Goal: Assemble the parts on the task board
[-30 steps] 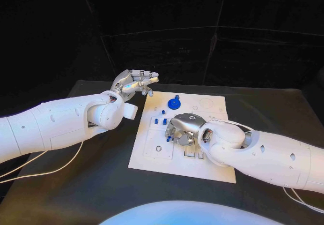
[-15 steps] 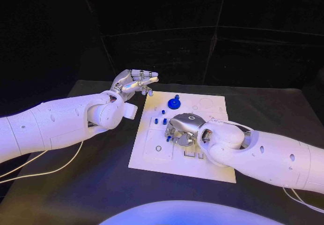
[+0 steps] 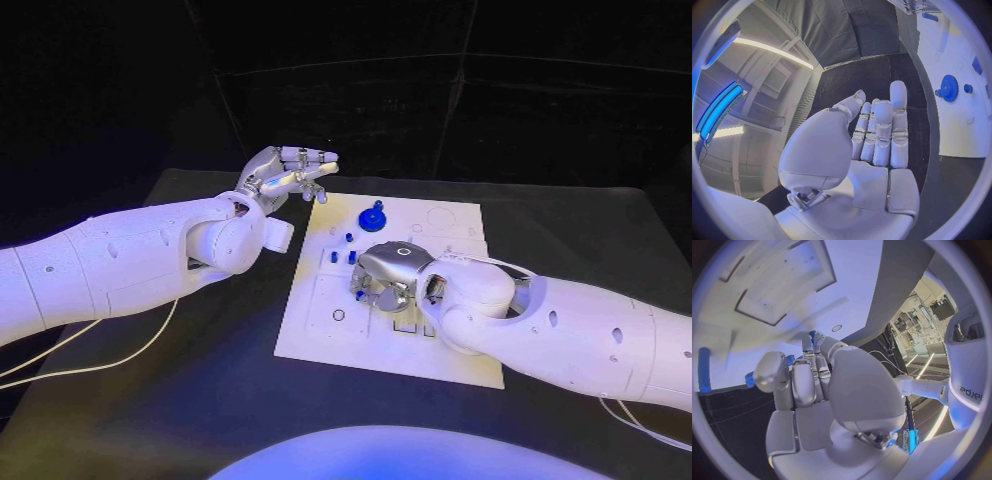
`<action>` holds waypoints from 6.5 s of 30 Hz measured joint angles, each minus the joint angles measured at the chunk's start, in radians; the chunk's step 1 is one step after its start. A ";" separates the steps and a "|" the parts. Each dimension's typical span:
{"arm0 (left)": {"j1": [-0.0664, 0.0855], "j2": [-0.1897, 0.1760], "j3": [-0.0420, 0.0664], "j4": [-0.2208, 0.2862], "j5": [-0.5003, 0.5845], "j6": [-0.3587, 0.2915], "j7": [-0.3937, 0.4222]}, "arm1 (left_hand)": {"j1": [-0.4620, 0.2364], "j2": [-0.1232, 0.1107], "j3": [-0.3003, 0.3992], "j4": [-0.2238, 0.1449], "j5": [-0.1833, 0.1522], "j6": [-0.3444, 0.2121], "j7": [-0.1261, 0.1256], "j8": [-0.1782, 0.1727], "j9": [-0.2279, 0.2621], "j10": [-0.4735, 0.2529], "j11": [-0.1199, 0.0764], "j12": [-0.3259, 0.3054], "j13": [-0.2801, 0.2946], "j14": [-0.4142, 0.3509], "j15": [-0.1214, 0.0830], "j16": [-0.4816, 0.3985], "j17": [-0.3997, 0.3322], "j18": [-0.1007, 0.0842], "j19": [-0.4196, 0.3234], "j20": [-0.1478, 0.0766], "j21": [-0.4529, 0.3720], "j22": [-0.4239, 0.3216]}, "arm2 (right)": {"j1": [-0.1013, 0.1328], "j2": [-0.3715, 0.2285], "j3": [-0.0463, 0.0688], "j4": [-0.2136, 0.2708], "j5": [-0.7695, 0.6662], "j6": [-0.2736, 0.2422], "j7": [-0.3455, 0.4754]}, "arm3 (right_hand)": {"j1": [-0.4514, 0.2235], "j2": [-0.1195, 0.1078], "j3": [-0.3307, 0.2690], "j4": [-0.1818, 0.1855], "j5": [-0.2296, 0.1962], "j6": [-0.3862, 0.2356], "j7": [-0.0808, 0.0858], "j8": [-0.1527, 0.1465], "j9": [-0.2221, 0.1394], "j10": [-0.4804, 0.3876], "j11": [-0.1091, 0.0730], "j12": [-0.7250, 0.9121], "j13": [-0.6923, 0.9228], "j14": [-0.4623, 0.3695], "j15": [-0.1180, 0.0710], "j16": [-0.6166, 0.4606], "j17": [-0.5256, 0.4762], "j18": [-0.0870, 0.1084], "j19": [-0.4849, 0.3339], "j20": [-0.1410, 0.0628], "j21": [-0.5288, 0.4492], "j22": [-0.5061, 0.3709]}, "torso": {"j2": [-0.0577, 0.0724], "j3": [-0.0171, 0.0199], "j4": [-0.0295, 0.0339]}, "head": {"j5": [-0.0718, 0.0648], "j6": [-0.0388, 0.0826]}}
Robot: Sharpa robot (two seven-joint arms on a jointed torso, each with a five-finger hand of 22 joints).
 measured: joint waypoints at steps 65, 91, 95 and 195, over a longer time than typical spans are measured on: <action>0.000 0.000 0.000 -0.006 0.000 0.007 -0.005 | 0.000 0.000 -0.003 0.003 0.000 0.000 0.000 0.000 0.000 -0.003 0.004 0.000 0.000 0.000 0.000 0.000 -0.002 0.000 0.000 0.000 0.000 -0.002 | 0.096 -0.235 0.012 0.018 0.114 0.043 -0.020 | -0.001 -0.016 -0.291 0.078 0.068 -0.177 0.015 -0.002 -0.004 -0.180 0.023 0.063 -0.038 -0.003 0.018 -0.119 -0.213 0.024 -0.067 0.021 -0.140 -0.216 | -0.001 -0.0003 -0.0012 | -0.041 0.039; 0.000 0.000 0.000 -0.007 0.000 0.009 -0.007 | 0.000 0.000 -0.006 0.000 0.000 0.000 0.000 0.000 0.000 -0.003 0.004 0.006 0.000 0.000 0.000 0.000 -0.002 0.000 0.000 0.000 -0.004 -0.002 | 0.095 -0.229 0.011 0.021 0.094 0.044 -0.018 | 0.083 0.041 -0.058 0.007 0.021 -0.024 -0.004 0.036 0.000 0.024 0.019 0.003 -0.034 0.000 -0.015 -0.076 -0.162 0.022 -0.025 -0.007 -0.073 -0.109 | -0.002 0.0002 -0.0012 | -0.043 0.031; 0.000 0.000 0.000 -0.008 0.000 0.009 -0.007 | 0.000 0.000 -0.006 0.000 0.000 0.000 0.000 0.000 0.000 -0.003 0.004 0.006 0.000 0.000 0.000 0.000 -0.002 0.000 0.000 0.000 -0.004 -0.002 | 0.095 -0.245 0.011 0.046 0.082 0.020 -0.018 | 0.070 0.027 -0.017 -0.010 0.018 -0.017 -0.004 0.036 -0.001 0.030 0.025 -0.013 -0.033 0.000 -0.014 -0.076 -0.162 0.007 -0.025 -0.007 -0.066 -0.098 | -0.002 0.0001 -0.0011 | -0.041 0.032; 0.000 0.030 0.000 -0.030 0.000 0.012 -0.008 | 0.004 0.004 -0.005 0.000 0.000 0.000 0.000 0.004 0.000 -0.007 0.000 0.006 0.000 -0.003 0.004 0.000 -0.004 0.000 0.000 0.000 -0.004 -0.003 | -0.010 0.059 0.013 0.030 -0.023 0.068 0.019 | -0.067 -0.052 0.036 -0.051 0.071 -0.066 0.023 -0.008 -0.008 0.041 0.015 -0.109 -0.037 0.000 -0.003 -0.068 -0.178 0.008 -0.036 0.004 -0.054 -0.095 | -0.002 -0.0008 -0.0018 | 0.004 0.004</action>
